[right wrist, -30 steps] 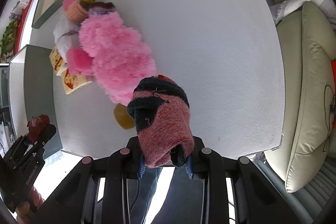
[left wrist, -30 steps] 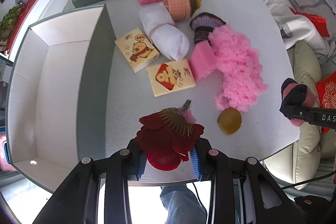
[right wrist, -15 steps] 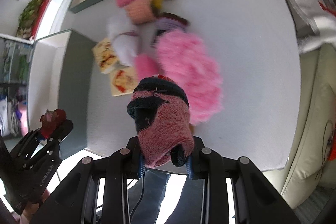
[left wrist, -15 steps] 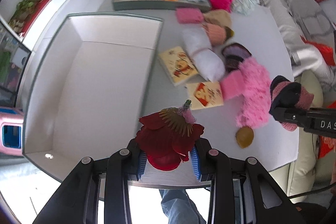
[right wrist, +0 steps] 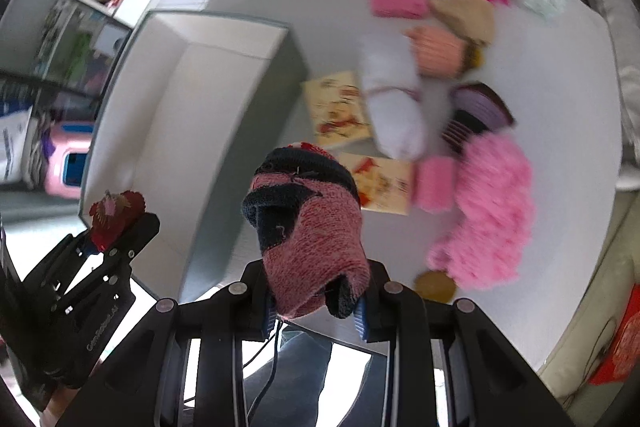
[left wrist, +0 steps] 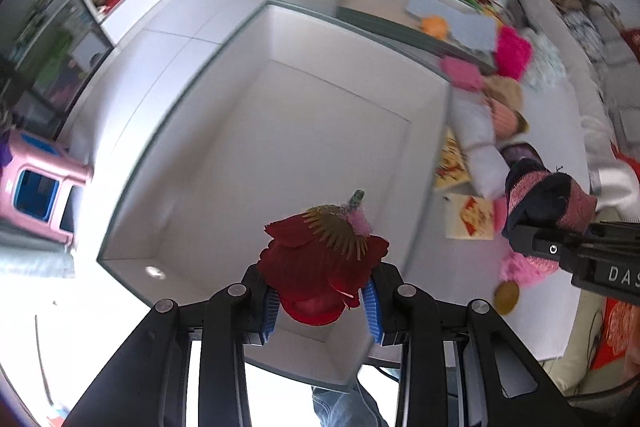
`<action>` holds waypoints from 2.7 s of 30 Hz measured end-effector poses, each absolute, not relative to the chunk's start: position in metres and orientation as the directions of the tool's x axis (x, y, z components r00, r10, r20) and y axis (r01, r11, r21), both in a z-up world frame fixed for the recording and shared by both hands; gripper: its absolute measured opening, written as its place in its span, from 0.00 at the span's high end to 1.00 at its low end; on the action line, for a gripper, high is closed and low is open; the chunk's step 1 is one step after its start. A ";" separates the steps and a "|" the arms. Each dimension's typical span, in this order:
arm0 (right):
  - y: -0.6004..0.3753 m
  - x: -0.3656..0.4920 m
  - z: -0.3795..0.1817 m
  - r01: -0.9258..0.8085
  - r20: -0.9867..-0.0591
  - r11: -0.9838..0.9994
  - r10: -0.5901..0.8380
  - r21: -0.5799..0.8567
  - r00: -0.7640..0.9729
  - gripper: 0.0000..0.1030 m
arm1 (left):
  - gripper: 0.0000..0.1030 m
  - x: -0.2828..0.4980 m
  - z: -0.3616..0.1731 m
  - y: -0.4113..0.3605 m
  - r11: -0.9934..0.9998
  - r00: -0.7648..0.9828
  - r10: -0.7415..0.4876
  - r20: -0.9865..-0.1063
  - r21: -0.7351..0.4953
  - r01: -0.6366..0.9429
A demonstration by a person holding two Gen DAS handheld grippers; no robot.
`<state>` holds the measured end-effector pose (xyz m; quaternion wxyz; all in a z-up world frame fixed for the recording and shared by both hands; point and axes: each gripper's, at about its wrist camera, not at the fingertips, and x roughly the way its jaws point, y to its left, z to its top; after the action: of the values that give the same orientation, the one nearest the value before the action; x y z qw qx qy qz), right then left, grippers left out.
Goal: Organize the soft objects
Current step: 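Carry the knit hat and red flower over the white box with both tools, then open both tools to drop the hat and flower into the box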
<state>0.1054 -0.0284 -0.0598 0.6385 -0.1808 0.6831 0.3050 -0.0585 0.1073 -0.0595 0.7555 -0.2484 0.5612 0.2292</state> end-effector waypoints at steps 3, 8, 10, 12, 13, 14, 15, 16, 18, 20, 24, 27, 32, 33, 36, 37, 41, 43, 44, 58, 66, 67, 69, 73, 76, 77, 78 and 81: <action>-0.011 0.097 -0.060 -0.669 -0.981 0.718 0.144 0.193 -0.128 0.69 | 0.65 -0.067 -0.060 0.121 0.744 0.254 0.095 -0.963 -0.100 -0.660; 0.022 0.085 -0.055 -0.721 -0.980 0.664 0.145 0.198 -0.136 0.69 | 0.65 -0.078 -0.063 0.142 0.697 0.242 0.118 -0.963 -0.093 -0.711; 0.034 0.080 -0.056 -0.739 -0.979 0.642 0.146 0.203 -0.142 0.69 | 0.65 -0.081 -0.065 0.149 0.684 0.236 0.121 -0.964 -0.091 -0.724; 0.045 0.076 -0.056 -0.755 -0.979 0.624 0.144 0.201 -0.141 0.69 | 0.65 -0.082 -0.068 0.155 0.673 0.228 0.125 -0.965 -0.086 -0.735; 0.049 0.075 -0.056 -0.760 -0.979 0.618 0.144 0.201 -0.143 0.69 | 0.65 -0.082 -0.070 0.158 0.669 0.225 0.128 -0.966 -0.084 -0.739; 0.055 0.076 -0.056 -0.765 -0.980 0.612 0.141 0.199 -0.142 0.69 | 0.65 -0.081 -0.072 0.160 0.666 0.220 0.130 -0.967 -0.079 -0.742; 0.060 0.075 -0.057 -0.772 -0.981 0.605 0.138 0.195 -0.139 0.69 | 0.65 -0.080 -0.074 0.162 0.663 0.216 0.131 -0.968 -0.077 -0.745; 0.065 0.075 -0.057 -0.777 -0.981 0.600 0.137 0.194 -0.139 0.69 | 0.65 -0.080 -0.075 0.164 0.660 0.213 0.132 -0.968 -0.075 -0.748; 0.074 0.075 -0.058 -0.784 -0.982 0.592 0.132 0.188 -0.136 0.69 | 0.65 -0.080 -0.080 0.169 0.653 0.201 0.130 -0.971 -0.069 -0.754; 0.083 0.077 -0.060 -0.791 -0.983 0.584 0.131 0.182 -0.130 0.69 | 0.65 -0.078 -0.086 0.173 0.641 0.191 0.127 -0.973 -0.067 -0.764; 0.098 0.081 -0.066 -0.799 -0.986 0.578 0.120 0.167 -0.118 0.69 | 0.65 -0.076 -0.092 0.176 0.629 0.177 0.123 -0.976 -0.061 -0.775; 0.105 0.084 -0.073 -0.800 -0.987 0.579 0.110 0.159 -0.116 0.69 | 0.65 -0.073 -0.097 0.176 0.624 0.169 0.116 -0.979 -0.061 -0.779; 0.110 0.088 -0.082 -0.800 -0.989 0.581 0.092 0.150 -0.118 0.69 | 0.65 -0.069 -0.105 0.177 0.622 0.153 0.107 -0.982 -0.054 -0.781; 0.110 0.087 -0.084 -0.801 -0.989 0.580 0.090 0.148 -0.118 0.69 | 0.65 -0.069 -0.107 0.177 0.620 0.148 0.106 -0.983 -0.052 -0.783; 0.113 0.087 -0.089 -0.803 -0.990 0.579 0.077 0.141 -0.118 0.69 | 0.65 -0.069 -0.110 0.178 0.616 0.141 0.102 -0.985 -0.049 -0.786; 0.114 0.087 -0.089 -0.803 -0.990 0.580 0.076 0.140 -0.118 0.69 | 0.65 -0.069 -0.111 0.178 0.615 0.139 0.102 -0.985 -0.047 -0.787; 0.118 0.086 -0.095 -0.804 -0.990 0.579 0.064 0.138 -0.123 0.69 | 0.65 -0.068 -0.116 0.180 0.612 0.127 0.096 -0.987 -0.042 -0.790; 0.120 0.085 -0.097 -0.807 -0.990 0.575 0.059 0.137 -0.127 0.69 | 0.65 -0.067 -0.118 0.180 0.613 0.123 0.095 -0.988 -0.040 -0.789; 0.121 0.084 -0.099 -0.809 -0.990 0.573 0.055 0.135 -0.127 0.69 | 0.65 -0.067 -0.119 0.180 0.615 0.121 0.095 -0.988 -0.037 -0.788; 0.128 0.081 -0.105 -0.813 -0.989 0.565 0.052 0.142 -0.136 0.33 | 0.17 -0.068 -0.113 0.172 0.618 0.151 0.126 -0.980 -0.041 -0.785; 0.123 0.080 -0.089 -0.823 -0.989 0.550 0.103 0.144 -0.105 0.00 | 0.00 -0.074 -0.111 0.171 0.588 0.133 0.115 -0.984 -0.040 -0.808; 0.121 0.079 -0.088 -0.824 -0.989 0.549 0.111 0.139 -0.093 0.00 | 0.00 -0.074 -0.110 0.171 0.586 0.131 0.118 -0.984 -0.038 -0.809; 0.119 0.078 -0.086 -0.824 -0.990 0.550 0.114 0.136 -0.087 0.00 | 0.00 -0.075 -0.108 0.170 0.587 0.131 0.109 -0.985 -0.043 -0.809; 0.109 0.080 -0.085 -0.814 -0.988 0.560 0.118 0.152 -0.103 0.00 | 0.00 -0.076 -0.102 0.166 0.594 0.115 0.133 -0.984 -0.013 -0.804; 0.102 0.080 -0.082 -0.809 -0.987 0.566 0.121 0.156 -0.105 0.00 | 0.00 -0.075 -0.099 0.162 0.603 0.110 0.141 -0.984 -0.003 -0.798; 0.099 0.079 -0.081 -0.809 -0.987 0.567 0.122 0.156 -0.105 0.00 | 0.00 -0.074 -0.098 0.160 0.610 0.109 0.146 -0.983 0.003 -0.792; 0.097 0.078 -0.080 -0.808 -0.987 0.568 0.123 0.158 -0.106 0.00 | 0.00 -0.073 -0.096 0.158 0.615 0.108 0.150 -0.983 0.007 -0.789; 0.089 0.080 -0.076 -0.797 -0.985 0.581 0.136 0.167 -0.108 0.00 | 0.00 -0.067 -0.092 0.151 0.637 0.111 0.148 -0.983 0.009 -0.771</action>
<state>0.0801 0.0890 -0.0759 0.6162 -0.2579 0.6408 0.3783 -0.0673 0.1506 -0.0925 0.6950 -0.2689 0.5791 0.3306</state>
